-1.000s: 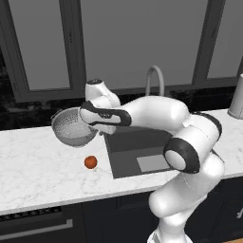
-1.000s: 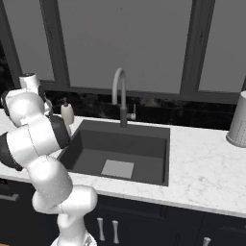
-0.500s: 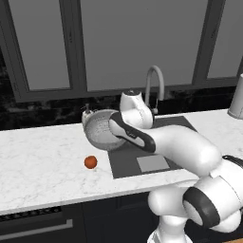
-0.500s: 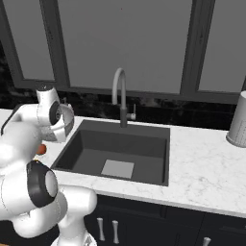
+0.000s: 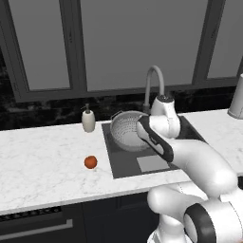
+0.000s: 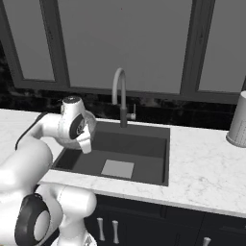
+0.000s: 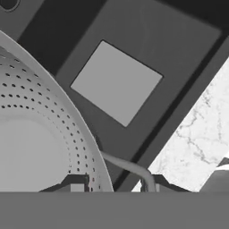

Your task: Put the colander in the sink, put the orange in the colander, and turn on the sink faucet and pour water over the colander.

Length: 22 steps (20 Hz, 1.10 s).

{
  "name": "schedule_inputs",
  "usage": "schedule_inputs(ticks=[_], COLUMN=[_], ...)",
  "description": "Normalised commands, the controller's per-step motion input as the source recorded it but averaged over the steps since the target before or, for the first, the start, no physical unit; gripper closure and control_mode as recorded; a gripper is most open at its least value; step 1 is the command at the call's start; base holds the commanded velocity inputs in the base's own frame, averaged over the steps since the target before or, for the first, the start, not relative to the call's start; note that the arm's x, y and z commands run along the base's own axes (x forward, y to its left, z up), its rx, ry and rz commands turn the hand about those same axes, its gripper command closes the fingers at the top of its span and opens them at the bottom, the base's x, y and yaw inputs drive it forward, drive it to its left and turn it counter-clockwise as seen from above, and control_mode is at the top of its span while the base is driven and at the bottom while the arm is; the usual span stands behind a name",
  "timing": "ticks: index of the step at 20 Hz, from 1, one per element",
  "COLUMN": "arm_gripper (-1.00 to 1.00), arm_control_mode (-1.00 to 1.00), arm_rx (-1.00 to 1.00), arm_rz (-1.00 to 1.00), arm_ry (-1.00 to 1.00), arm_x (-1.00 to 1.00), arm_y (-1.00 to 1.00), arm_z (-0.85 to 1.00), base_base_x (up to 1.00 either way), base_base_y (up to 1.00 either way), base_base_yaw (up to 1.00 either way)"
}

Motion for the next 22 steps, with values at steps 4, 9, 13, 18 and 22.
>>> schedule_inputs(ticks=[4, 9, 13, 18, 22], arm_gripper=[1.0, 1.0, 1.0, 1.0, 1.0], arm_control_mode=[-1.0, -1.0, -1.0, -1.0, -1.0], arm_rx=[0.0, 0.0, 0.0, 0.0, 0.0], arm_rz=[0.17, 0.29, 0.39, 0.37, 0.25], arm_ry=[0.02, 0.04, 0.02, 0.01, 0.0], arm_x=[0.12, 0.26, 0.35, 0.19, 0.26], arm_y=[-0.89, -0.86, -0.78, -0.49, -0.14], arm_z=[0.0, 0.0, -0.06, -0.24, -0.39], base_base_x=[0.0, 0.0, 0.0, 0.0, 0.0], base_base_y=[0.0, 0.0, 0.0, 0.0, 0.0], base_base_yaw=[0.0, 0.0, 0.0, 0.0, 0.0])
